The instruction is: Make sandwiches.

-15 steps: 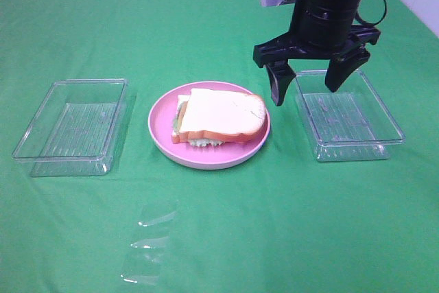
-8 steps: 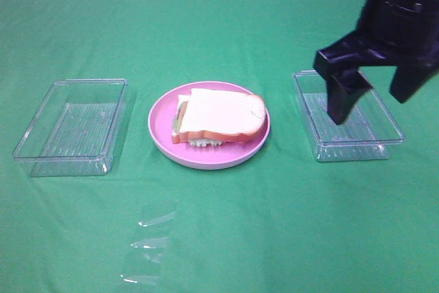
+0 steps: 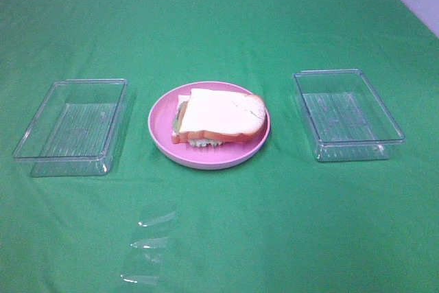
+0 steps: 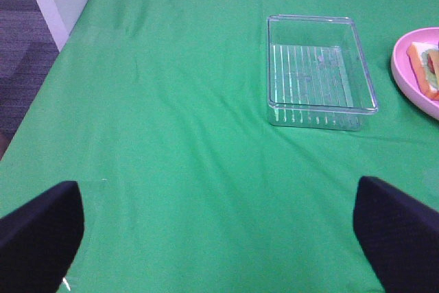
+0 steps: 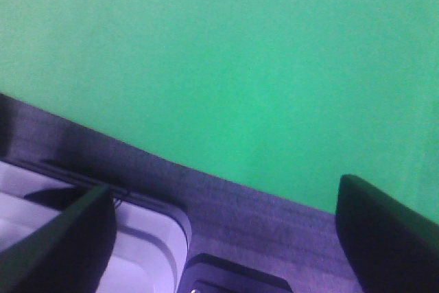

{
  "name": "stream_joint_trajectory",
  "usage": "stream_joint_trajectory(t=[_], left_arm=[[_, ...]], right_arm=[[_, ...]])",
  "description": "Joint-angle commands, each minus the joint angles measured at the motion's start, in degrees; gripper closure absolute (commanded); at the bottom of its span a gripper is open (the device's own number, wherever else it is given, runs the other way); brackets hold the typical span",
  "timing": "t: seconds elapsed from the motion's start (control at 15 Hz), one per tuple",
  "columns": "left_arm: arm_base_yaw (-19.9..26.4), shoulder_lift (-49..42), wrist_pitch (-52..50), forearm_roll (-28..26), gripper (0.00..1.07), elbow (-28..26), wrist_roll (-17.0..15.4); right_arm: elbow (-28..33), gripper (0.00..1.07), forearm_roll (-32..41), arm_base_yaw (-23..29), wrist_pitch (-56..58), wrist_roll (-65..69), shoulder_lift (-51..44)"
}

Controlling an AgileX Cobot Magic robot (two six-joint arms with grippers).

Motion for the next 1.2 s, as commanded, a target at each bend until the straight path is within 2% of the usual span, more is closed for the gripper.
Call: stream_joint_trajectory(t=[0.07,0.27,0.4,0.53,1.2], left_arm=[[0.1,-0.9,-0.2,-0.3,0.06,0.1,-0.1],[0.1,-0.9,-0.2,-0.3,0.06,0.1,-0.1],[0.1,-0.9,-0.2,-0.3,0.06,0.1,-0.1],[0.1,-0.9,-0.2,-0.3,0.07,0.1,-0.1],[0.1,-0.2,-0.2,-0.3,0.07,0.1,-0.1]], right_arm=[[5.0,0.23,-0.6,-4.1,-2.6,-1.7,-10.9],[10.7,0.23,1.7,-11.9,-6.0,-5.2,-25.8],[12.0,0.23,2.6,-17.4,-5.9,-5.2,-35.6],[12.0,0.23,2.8,-19.4,-5.9,-5.2,-35.5],[12.0,0.23,2.8,-19.3,-6.0,-4.8,-35.5]])
